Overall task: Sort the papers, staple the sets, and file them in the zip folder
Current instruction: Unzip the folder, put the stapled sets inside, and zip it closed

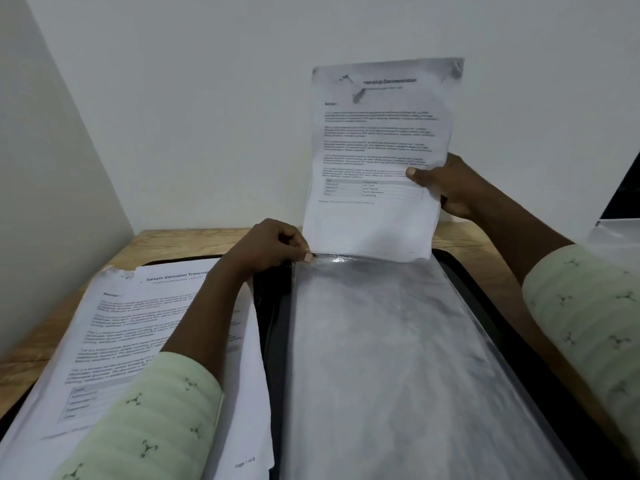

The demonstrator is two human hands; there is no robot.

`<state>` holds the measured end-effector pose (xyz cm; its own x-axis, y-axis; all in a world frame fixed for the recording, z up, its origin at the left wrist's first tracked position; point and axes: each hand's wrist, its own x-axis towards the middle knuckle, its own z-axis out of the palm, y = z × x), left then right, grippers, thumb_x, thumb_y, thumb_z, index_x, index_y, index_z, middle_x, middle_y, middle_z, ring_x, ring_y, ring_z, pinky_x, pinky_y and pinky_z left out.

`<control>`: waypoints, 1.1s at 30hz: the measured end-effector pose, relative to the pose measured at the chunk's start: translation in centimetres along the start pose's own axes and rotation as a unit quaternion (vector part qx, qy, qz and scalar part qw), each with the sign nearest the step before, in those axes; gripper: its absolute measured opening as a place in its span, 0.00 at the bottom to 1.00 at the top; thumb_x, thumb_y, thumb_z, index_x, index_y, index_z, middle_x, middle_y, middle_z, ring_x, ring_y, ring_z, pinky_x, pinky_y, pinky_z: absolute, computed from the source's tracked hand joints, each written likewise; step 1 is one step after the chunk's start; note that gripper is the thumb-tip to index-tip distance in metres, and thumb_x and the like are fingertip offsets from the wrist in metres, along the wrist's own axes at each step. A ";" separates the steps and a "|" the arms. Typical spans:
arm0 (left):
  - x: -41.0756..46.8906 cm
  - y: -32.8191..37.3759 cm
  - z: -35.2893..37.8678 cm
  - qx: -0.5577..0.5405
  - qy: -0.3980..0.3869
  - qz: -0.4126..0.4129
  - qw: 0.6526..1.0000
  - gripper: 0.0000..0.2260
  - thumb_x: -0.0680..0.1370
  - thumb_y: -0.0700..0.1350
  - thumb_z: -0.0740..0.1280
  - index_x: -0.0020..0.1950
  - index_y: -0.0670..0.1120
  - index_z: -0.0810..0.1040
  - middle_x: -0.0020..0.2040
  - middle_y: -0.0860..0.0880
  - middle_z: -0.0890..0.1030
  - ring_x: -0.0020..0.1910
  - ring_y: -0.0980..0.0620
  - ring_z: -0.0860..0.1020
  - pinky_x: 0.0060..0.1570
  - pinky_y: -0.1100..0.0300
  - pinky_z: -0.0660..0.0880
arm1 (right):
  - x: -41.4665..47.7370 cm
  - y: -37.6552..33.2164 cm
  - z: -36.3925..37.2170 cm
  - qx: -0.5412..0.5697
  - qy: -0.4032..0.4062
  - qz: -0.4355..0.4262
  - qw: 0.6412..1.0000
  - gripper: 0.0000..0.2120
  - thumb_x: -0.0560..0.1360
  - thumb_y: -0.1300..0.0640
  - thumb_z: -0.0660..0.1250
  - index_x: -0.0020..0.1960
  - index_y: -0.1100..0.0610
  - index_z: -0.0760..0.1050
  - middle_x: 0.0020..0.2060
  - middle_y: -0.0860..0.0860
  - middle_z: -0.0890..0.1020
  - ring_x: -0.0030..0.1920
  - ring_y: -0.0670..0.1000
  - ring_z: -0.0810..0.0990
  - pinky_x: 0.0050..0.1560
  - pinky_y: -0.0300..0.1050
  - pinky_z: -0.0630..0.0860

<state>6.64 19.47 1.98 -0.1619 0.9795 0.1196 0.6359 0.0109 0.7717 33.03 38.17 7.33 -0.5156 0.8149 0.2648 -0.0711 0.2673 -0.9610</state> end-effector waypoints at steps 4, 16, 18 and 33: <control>-0.3 -0.1 -0.1 -0.043 0.000 -0.010 0.999 0.05 0.70 0.39 0.77 0.42 0.39 0.84 0.40 0.43 0.84 0.37 0.54 0.76 0.41 0.62 0.70 | 1.2 -0.1 0.0 -0.024 -0.017 0.028 0.999 0.22 0.77 0.67 0.67 0.70 0.60 0.72 0.63 0.53 0.80 0.59 0.50 0.80 0.62 0.46 0.76; 0.5 0.2 1.5 0.001 0.027 0.034 0.999 0.07 0.70 0.41 0.77 0.34 0.48 0.83 0.43 0.49 0.80 0.37 0.57 0.74 0.42 0.66 0.68 | 1.1 1.1 0.4 -0.004 -0.182 0.167 0.969 0.20 0.77 0.64 0.65 0.69 0.57 0.73 0.62 0.52 0.81 0.61 0.53 0.81 0.58 0.46 0.80; 0.9 0.5 2.3 0.037 0.023 0.033 0.999 0.06 0.71 0.44 0.77 0.36 0.52 0.83 0.51 0.52 0.74 0.46 0.56 0.73 0.50 0.64 0.69 | 1.1 1.7 0.1 -0.029 -0.192 0.194 0.961 0.21 0.76 0.62 0.68 0.69 0.57 0.73 0.63 0.52 0.81 0.62 0.54 0.80 0.62 0.50 0.77; 1.0 4.4 5.6 0.158 -0.045 0.080 0.983 0.06 0.73 0.52 0.66 0.49 0.59 0.80 0.35 0.59 0.78 0.37 0.63 0.74 0.55 0.52 0.71 | -0.2 3.1 -0.3 -0.007 -0.094 0.130 0.987 0.26 0.70 0.77 0.68 0.64 0.59 0.75 0.59 0.54 0.83 0.58 0.54 0.82 0.56 0.47 0.81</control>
<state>13.44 21.64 1.99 0.0179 0.9875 0.1564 0.8528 -0.0968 0.5133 33.14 38.95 4.31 -0.6648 0.7469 -0.0121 0.0966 0.0699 -0.9929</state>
